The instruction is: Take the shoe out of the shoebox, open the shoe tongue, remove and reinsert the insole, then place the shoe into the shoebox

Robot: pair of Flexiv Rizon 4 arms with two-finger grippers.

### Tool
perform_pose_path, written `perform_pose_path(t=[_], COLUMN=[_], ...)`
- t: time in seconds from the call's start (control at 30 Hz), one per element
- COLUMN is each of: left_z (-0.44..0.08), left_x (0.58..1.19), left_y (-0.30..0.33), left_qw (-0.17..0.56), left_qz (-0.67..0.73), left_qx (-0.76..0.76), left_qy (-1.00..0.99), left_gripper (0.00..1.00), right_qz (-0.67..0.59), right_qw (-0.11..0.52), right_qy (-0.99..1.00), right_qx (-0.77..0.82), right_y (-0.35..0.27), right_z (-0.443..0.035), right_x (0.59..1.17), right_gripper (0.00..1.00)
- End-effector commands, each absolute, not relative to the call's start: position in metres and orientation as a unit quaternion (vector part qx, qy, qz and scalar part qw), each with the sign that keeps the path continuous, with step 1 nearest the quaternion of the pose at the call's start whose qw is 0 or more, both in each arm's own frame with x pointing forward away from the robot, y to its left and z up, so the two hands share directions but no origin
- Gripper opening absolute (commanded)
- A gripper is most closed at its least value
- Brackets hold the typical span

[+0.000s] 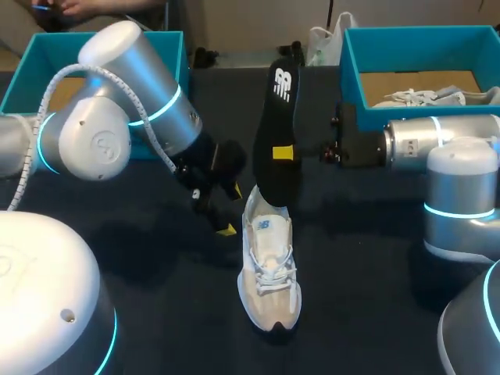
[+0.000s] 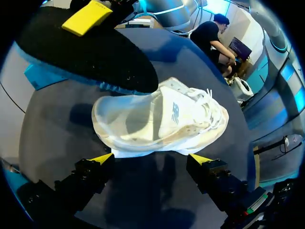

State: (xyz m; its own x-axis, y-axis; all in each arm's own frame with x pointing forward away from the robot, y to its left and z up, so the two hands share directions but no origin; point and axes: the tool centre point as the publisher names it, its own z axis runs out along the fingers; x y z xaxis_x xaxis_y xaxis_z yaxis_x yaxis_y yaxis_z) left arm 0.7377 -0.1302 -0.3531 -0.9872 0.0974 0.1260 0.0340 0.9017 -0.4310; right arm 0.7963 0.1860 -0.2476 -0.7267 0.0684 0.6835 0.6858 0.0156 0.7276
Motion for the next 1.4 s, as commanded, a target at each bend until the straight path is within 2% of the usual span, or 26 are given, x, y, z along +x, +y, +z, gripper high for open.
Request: perform_pose_path(t=[0.03,0.4,0.77,1.23,1.4], left_z=[-0.355,-0.360,-0.363,-0.363,-0.363], left_x=[0.744,0.745,0.745,0.745,0.745], left_y=[-0.135,-0.137,-0.138,-0.138,-0.138], left_qw=[0.080,0.078,0.069,0.069,0.069], left_qz=[0.208,0.206,0.191,0.191,0.191], left_qx=[-0.032,-0.031,-0.033,-0.033,-0.033], left_qy=[-0.974,-0.975,-0.979,-0.979,-0.979], left_gripper=[1.00,1.00,1.00,1.00,1.00], right_qz=[-0.644,-0.641,-0.666,-0.664,-0.671], right_qw=[0.243,0.240,0.198,0.199,0.177], right_qy=[-0.670,-0.674,-0.672,-0.674,-0.675], right_qx=[-0.279,-0.278,-0.258,-0.255,-0.252], right_y=[0.191,0.194,0.201,0.203,0.201], right_z=[-0.252,-0.255,-0.258,-0.265,-0.264], right_x=[0.801,0.802,0.807,0.809,0.809], right_gripper=[0.00,0.00,0.00,0.00,0.00])
